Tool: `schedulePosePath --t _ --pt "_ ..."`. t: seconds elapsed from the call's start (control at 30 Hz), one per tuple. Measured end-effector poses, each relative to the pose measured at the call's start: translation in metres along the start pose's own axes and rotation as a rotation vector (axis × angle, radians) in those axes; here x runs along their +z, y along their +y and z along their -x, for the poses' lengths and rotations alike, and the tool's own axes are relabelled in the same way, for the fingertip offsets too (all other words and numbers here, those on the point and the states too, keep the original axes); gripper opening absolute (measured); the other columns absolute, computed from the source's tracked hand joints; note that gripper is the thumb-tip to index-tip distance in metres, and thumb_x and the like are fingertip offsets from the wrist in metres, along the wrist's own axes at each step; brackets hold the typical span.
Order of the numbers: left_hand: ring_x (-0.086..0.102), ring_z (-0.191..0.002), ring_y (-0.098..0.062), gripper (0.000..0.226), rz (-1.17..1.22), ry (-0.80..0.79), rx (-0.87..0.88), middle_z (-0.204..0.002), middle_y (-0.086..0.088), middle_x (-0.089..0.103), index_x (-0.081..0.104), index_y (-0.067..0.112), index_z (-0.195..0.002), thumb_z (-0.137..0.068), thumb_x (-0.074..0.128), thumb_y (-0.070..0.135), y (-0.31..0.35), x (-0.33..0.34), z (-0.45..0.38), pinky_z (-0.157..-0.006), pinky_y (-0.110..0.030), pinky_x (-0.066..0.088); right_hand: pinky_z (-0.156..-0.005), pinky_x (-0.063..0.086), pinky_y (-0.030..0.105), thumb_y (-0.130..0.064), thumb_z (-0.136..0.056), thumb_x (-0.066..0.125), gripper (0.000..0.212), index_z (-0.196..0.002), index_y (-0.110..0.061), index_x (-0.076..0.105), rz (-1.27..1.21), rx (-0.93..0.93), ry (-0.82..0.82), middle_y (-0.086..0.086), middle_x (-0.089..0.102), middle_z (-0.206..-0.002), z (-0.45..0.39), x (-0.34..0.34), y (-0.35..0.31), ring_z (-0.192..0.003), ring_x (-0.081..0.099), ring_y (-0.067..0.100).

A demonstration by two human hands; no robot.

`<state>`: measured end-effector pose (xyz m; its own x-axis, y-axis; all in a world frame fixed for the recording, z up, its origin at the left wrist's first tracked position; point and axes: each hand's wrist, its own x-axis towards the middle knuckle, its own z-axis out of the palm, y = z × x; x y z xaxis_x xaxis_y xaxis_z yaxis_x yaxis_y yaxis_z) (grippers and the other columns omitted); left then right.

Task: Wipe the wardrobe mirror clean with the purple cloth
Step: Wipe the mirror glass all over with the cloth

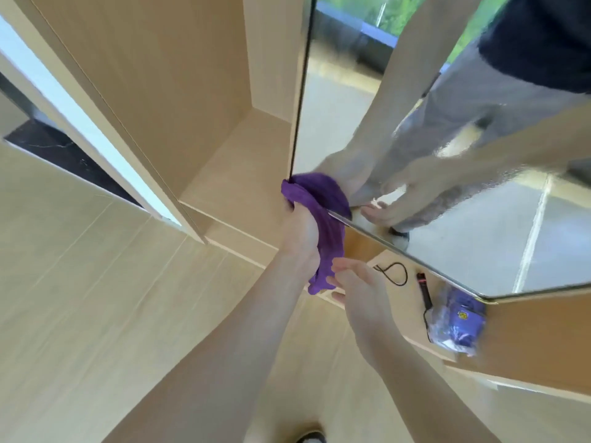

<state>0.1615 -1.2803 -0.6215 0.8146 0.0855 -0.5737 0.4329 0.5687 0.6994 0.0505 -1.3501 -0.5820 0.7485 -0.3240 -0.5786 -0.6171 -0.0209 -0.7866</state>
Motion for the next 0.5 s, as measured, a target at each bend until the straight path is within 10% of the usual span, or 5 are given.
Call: schedulePosePath --t 0.27,0.5 --pt "0.066 -0.116 -0.027 0.047 -0.213 -0.031 -0.16 -0.12 0.002 0.073 0.063 0.037 -0.125 -0.089 0.05 0.066 -0.05 0.027 0.023 -0.11 -0.051 0.046 -0.092 0.054 0.045 -0.002 -0.093 0.046 0.03 -0.08 -0.014 0.072 -0.272 0.132 0.07 0.015 0.068 -0.09 -0.007 -0.004 0.023 -0.092 0.064 0.028" --pt "0.067 -0.077 -0.022 0.018 -0.341 -0.224 -0.076 -0.085 -0.01 0.069 0.067 0.019 -0.096 -0.095 0.049 0.02 -0.052 0.025 0.057 -0.07 -0.039 0.049 -0.099 0.049 0.044 -0.013 -0.099 0.044 0.025 -0.097 -0.008 0.068 -0.576 0.175 0.094 0.008 0.07 -0.102 -0.008 -0.03 0.042 -0.102 0.065 0.027"
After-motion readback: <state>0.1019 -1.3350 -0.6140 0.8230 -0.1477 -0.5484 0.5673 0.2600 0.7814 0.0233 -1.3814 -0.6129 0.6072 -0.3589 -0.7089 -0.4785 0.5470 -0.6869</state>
